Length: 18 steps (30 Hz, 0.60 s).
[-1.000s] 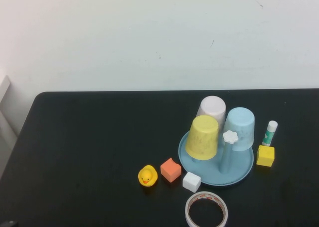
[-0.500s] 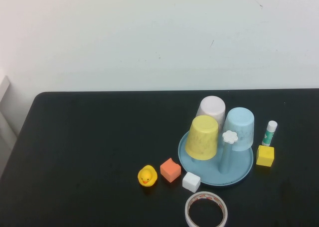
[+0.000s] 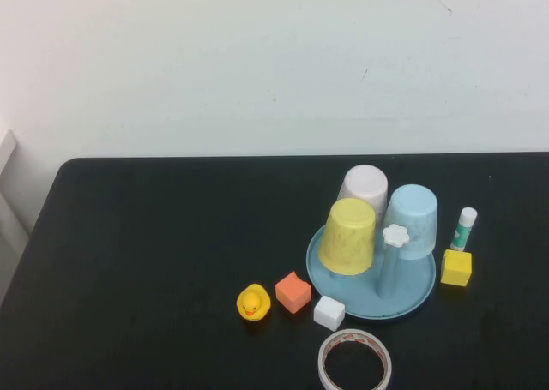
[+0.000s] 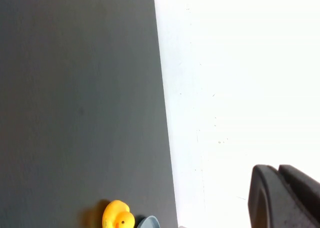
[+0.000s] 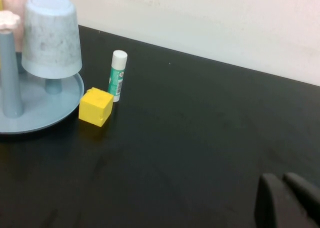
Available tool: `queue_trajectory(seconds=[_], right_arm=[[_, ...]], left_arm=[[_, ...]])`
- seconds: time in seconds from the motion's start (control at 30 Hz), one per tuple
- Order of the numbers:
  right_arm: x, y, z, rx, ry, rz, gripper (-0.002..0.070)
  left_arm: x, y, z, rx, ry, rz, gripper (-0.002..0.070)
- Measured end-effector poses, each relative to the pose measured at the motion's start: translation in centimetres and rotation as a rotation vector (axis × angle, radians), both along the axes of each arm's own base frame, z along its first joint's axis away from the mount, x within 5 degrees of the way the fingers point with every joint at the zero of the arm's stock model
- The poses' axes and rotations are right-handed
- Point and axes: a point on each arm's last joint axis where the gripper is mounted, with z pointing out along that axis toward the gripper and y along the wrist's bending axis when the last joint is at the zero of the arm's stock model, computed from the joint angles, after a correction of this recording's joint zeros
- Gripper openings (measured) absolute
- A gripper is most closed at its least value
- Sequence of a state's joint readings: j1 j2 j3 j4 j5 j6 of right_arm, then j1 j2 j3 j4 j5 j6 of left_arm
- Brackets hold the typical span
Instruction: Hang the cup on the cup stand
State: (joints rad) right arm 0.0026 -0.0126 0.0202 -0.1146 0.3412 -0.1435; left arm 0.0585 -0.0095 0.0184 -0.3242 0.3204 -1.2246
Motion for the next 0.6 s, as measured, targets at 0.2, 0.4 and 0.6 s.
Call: queue_trajectory(seconds=[0.2,0.4,0.6], right_arm=[[0.0,0.0,0.0,0.0,0.0,0.0,-0.0001],[0.0,0.0,0.0,0.0,0.0,0.0,-0.0001],[0.0,0.0,0.0,0.0,0.0,0.0,-0.0001]], left_arm=[[-0.05,0.54,-0.09,0.112,0.011,0.03,-0.0001],[-0.04,0.75,-0.03,-0.073,0.008,0.09,-0.0001],[0.01,0.42,0.2,-0.359,0.003,0.089,-0.0001]])
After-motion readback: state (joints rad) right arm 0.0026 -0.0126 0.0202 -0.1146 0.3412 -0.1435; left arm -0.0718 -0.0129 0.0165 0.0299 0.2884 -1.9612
